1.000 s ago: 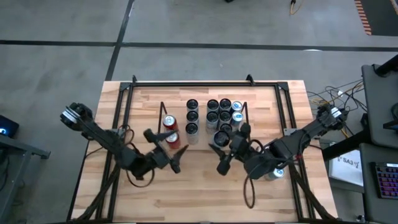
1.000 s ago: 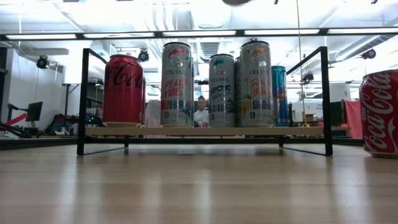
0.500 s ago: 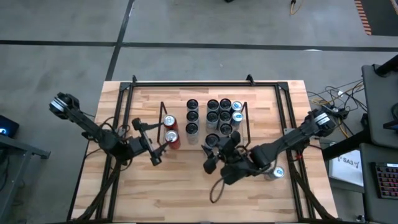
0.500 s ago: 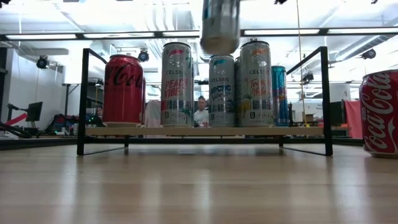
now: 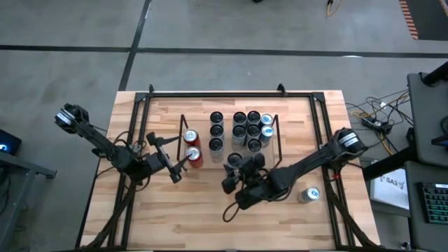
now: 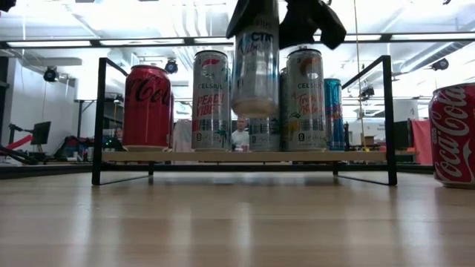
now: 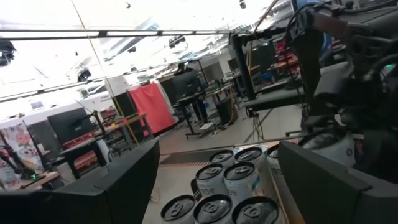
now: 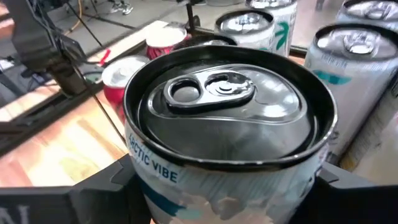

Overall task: Place canned beverage on shelf
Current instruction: Put the white and blue soda can on the shelf aligned with the other white and blue soda can

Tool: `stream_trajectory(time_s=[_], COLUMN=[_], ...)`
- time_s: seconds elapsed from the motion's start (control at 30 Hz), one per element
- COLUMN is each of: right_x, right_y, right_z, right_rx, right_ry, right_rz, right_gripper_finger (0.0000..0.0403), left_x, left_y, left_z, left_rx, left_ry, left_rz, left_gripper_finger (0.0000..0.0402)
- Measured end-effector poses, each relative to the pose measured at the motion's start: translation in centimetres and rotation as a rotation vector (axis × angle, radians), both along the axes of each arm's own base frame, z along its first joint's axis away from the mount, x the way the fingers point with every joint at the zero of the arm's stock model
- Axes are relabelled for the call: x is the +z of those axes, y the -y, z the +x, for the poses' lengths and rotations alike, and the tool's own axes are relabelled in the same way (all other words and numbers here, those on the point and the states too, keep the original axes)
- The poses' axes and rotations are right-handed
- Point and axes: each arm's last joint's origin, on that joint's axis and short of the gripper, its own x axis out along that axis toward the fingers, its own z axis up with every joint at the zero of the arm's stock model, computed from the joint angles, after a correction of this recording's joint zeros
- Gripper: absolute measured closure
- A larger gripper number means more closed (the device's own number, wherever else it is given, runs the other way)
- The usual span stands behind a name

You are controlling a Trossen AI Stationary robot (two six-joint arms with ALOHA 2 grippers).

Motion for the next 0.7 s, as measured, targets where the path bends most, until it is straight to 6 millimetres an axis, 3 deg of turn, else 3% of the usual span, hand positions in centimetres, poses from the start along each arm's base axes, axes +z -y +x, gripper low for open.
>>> stream_trajectory(time_s=[0.33, 0.7], right_x=[-2.1, -2.6], right_y=[0.1, 0.0], right_z=[0.8, 0.8], right_rx=[-0.022, -0.065], right_ry=[-0.062, -0.046], right_rz=[-0.071, -0.116], right_gripper_finger=[0.0167, 0.0167], left_x=[0.2, 0.2], left_y=[-0.1, -0.1], left_z=[-0.1, -0.1], left_rx=[0.006, 0.006], left_ry=[-0.002, -0.001], left_rz=[0.014, 0.013], left_gripper_finger=[0.0091, 0.0091])
